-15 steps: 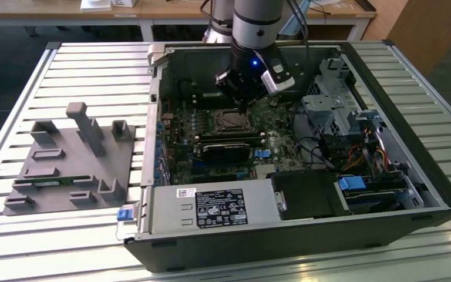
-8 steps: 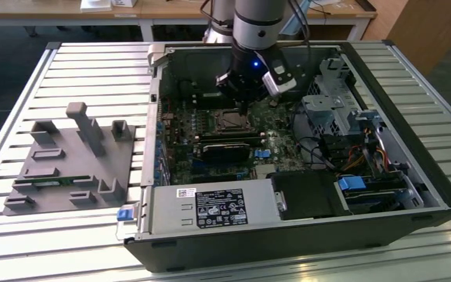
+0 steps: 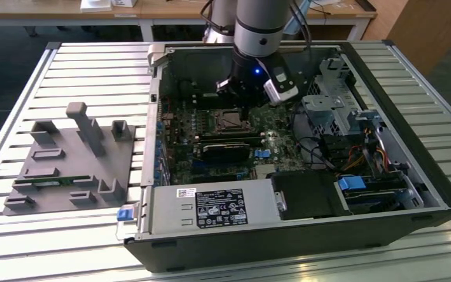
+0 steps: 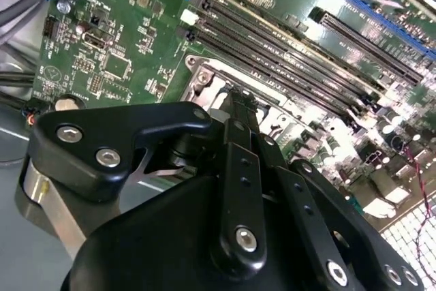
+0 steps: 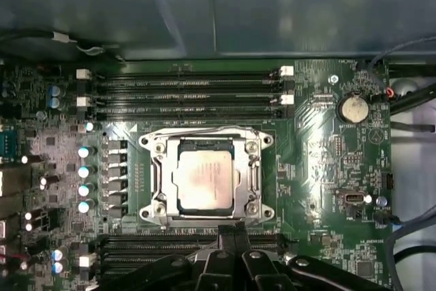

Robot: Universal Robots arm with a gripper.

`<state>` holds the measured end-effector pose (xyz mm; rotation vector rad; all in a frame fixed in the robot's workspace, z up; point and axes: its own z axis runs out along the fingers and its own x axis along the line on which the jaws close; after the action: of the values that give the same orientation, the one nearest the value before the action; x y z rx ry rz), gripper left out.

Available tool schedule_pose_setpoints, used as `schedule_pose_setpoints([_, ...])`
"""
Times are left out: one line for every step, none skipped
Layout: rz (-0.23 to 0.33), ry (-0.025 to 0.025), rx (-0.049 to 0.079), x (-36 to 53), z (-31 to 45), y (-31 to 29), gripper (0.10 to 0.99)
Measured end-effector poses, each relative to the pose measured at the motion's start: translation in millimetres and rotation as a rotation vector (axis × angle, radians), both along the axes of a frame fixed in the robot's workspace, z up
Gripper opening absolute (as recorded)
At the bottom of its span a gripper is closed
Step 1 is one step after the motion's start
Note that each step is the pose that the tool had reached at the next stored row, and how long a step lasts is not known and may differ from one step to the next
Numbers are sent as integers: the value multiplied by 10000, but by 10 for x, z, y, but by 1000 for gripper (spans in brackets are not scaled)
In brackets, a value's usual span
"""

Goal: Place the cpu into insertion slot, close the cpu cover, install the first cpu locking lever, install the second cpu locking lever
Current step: 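Install the second cpu locking lever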

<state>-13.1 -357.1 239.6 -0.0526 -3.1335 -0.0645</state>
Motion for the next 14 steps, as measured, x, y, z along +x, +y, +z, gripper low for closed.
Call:
schedule_pose_setpoints([0, 1, 54, 0, -6, -10, 102])
schedule_pose_setpoints([0, 2, 142, 0, -12, -16, 102])
schedule_pose_setpoints([0, 3, 280, 0, -16, -18, 102])
schedule_pose_setpoints([0, 2, 442, 0, -18, -20, 102])
schedule_pose_setpoints([0, 3, 579, 0, -21, -22, 102])
schedule_pose_setpoints([1, 3, 667, 0, -25, -28, 102])
schedule_pose_setpoints([0, 2, 674, 0, -27, -42, 102])
schedule_pose_setpoints([0, 3, 674, 0, -27, -57, 102])
schedule_pose_setpoints([0, 3, 675, 0, -27, -71, 102])
schedule_pose_setpoints([1, 4, 674, 0, -27, -89, 102])
schedule_pose_setpoints([0, 3, 674, 0, -27, -108, 102])
schedule_pose_setpoints([1, 3, 675, 0, -28, -132, 102])
schedule_pose_setpoints([0, 3, 685, 0, -29, -161, 102])
schedule_pose_setpoints([0, 3, 725, 0, -30, -186, 102])
